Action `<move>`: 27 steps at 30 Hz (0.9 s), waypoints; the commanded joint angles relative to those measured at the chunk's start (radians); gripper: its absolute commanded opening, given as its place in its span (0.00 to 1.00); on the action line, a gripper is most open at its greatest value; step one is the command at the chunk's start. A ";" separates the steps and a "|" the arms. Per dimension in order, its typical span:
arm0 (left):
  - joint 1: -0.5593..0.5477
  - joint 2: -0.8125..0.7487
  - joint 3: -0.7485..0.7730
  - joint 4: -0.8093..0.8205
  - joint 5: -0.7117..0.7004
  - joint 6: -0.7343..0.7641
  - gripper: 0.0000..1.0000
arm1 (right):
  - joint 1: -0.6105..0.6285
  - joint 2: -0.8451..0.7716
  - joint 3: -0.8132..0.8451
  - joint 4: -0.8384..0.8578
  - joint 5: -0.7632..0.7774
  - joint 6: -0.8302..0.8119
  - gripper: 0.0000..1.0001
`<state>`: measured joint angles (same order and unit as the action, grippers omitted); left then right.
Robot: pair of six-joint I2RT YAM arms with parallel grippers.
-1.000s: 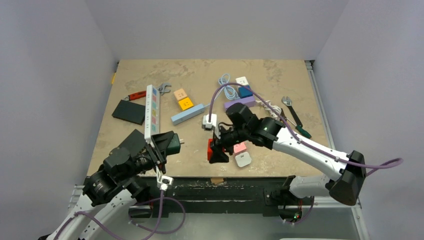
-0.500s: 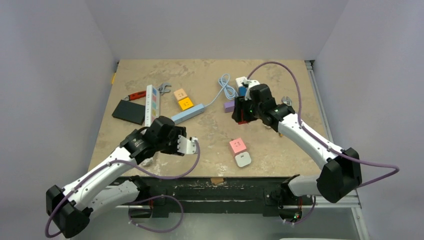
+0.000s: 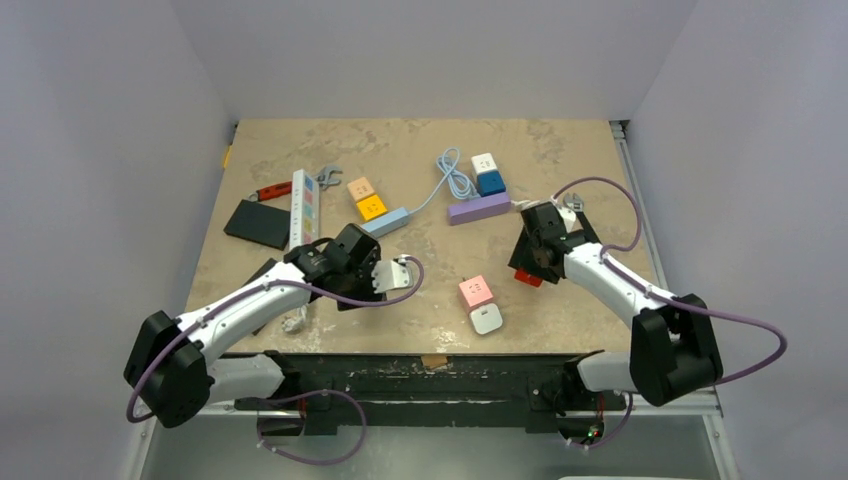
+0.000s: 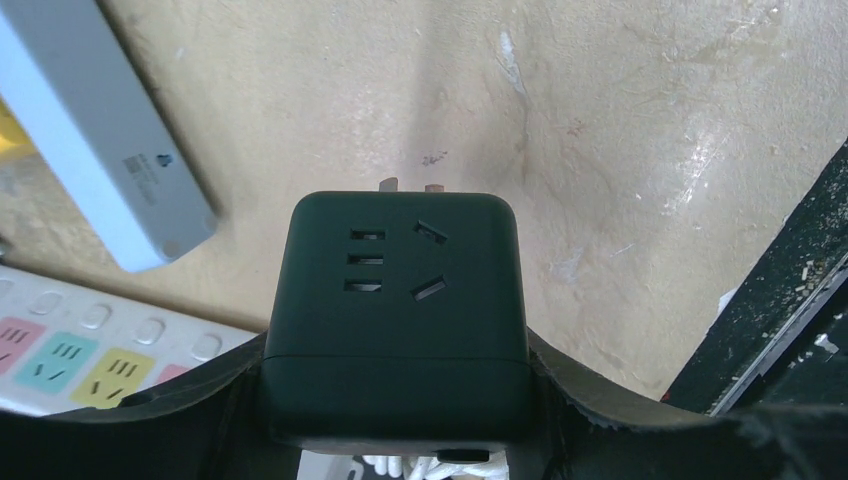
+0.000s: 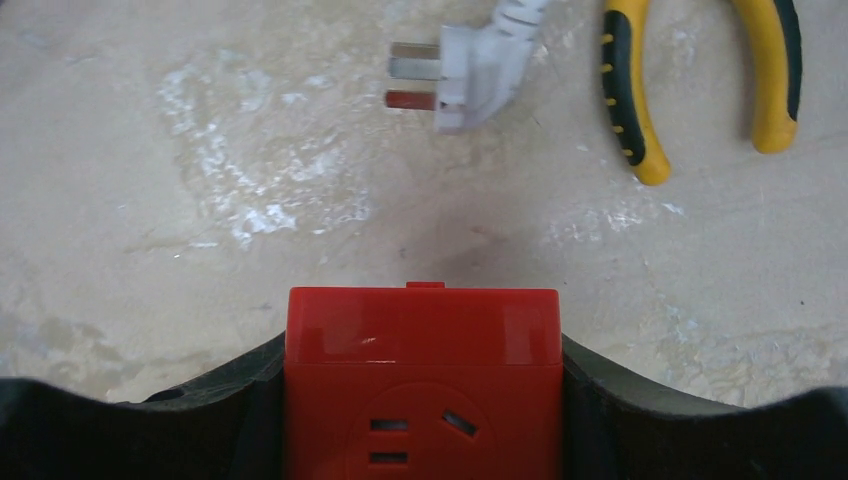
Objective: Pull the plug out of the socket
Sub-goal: Place the plug at the center of the board.
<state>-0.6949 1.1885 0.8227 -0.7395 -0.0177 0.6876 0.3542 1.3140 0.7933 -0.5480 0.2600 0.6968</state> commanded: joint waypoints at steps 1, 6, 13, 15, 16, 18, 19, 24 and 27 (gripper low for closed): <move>0.006 0.052 0.018 0.071 0.012 -0.068 0.00 | -0.010 0.033 0.001 -0.036 0.114 0.113 0.00; 0.023 0.132 -0.012 0.118 -0.025 -0.078 0.00 | -0.014 0.002 -0.057 -0.015 0.187 0.182 0.00; 0.032 0.201 -0.042 0.157 -0.046 -0.091 0.03 | -0.021 0.026 -0.095 -0.011 0.238 0.205 0.20; 0.032 0.217 -0.051 0.157 -0.047 -0.092 0.09 | -0.023 0.037 -0.098 -0.001 0.230 0.201 0.35; 0.032 0.224 -0.056 0.158 -0.047 -0.094 0.11 | -0.023 0.041 -0.100 0.007 0.223 0.198 0.45; 0.032 0.231 -0.065 0.159 -0.043 -0.095 0.20 | -0.024 0.048 -0.101 0.015 0.216 0.199 0.62; 0.032 0.232 -0.071 0.161 -0.040 -0.094 0.24 | -0.025 0.050 -0.099 0.012 0.213 0.200 0.71; 0.032 0.240 -0.081 0.157 -0.031 -0.093 0.48 | -0.025 0.050 -0.086 -0.004 0.220 0.201 0.86; 0.032 0.227 -0.074 0.145 -0.030 -0.097 0.73 | -0.024 0.034 -0.070 -0.022 0.218 0.194 0.90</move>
<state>-0.6666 1.4071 0.7624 -0.5941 -0.0643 0.6106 0.3328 1.3678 0.6952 -0.5560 0.4366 0.8749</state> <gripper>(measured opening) 0.626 0.885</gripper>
